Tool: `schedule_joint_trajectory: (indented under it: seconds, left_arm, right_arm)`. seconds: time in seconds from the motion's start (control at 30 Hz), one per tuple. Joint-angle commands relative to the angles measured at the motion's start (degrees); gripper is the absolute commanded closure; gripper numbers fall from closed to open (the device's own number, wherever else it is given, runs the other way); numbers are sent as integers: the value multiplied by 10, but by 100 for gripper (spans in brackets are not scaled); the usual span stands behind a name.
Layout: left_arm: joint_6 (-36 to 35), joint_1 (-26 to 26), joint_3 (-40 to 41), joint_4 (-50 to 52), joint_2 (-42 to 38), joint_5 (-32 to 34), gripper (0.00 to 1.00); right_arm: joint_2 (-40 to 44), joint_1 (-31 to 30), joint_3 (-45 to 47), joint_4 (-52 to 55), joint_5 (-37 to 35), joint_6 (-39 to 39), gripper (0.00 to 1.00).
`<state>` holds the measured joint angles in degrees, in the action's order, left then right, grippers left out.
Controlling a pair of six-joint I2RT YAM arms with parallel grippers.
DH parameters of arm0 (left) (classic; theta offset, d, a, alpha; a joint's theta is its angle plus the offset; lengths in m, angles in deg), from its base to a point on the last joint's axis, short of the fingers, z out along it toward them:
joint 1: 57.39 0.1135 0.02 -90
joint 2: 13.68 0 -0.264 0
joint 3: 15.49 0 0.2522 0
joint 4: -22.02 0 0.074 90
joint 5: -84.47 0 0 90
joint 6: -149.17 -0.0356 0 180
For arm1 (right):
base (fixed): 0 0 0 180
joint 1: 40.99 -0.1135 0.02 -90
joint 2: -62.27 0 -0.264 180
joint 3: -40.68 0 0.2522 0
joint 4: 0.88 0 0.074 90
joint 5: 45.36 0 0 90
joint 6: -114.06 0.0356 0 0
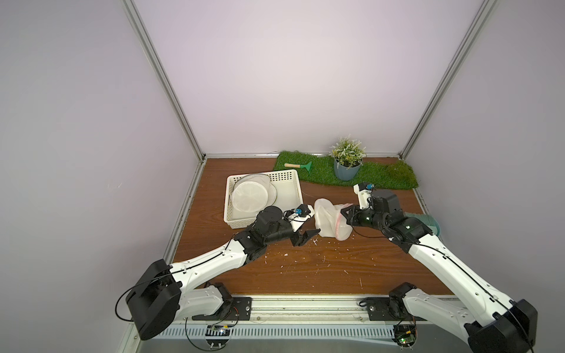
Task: Turn the laundry bag inside out
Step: Zip the zipper on the laundry bag.
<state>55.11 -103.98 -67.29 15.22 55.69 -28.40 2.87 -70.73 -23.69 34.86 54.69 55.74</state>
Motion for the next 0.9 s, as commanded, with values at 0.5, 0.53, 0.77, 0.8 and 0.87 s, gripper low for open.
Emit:
schedule_joint_trajectory:
  seconds: [0.5, 0.53, 0.77, 0.8, 0.87]
  left_arm:
    - [38, -25, -68, -8, 114, -29, 47]
    - [38, -26, -70, -8, 116, -30, 50]
    - [37, -26, -89, 4, 139, -39, 81]
    - [38, -26, -89, 2, 140, -41, 86]
    - [39, -26, -89, 2, 138, -44, 95]
  right_arm:
    - [-9, -89, -33, -28, -6, 25, 100]
    - [-9, -92, -35, -28, -6, 25, 100]
    - [-2, -99, -49, -30, -5, 27, 100]
    - [-1, -100, -50, -26, -10, 26, 100]
    - [1, -99, -53, -16, -28, 22, 100]
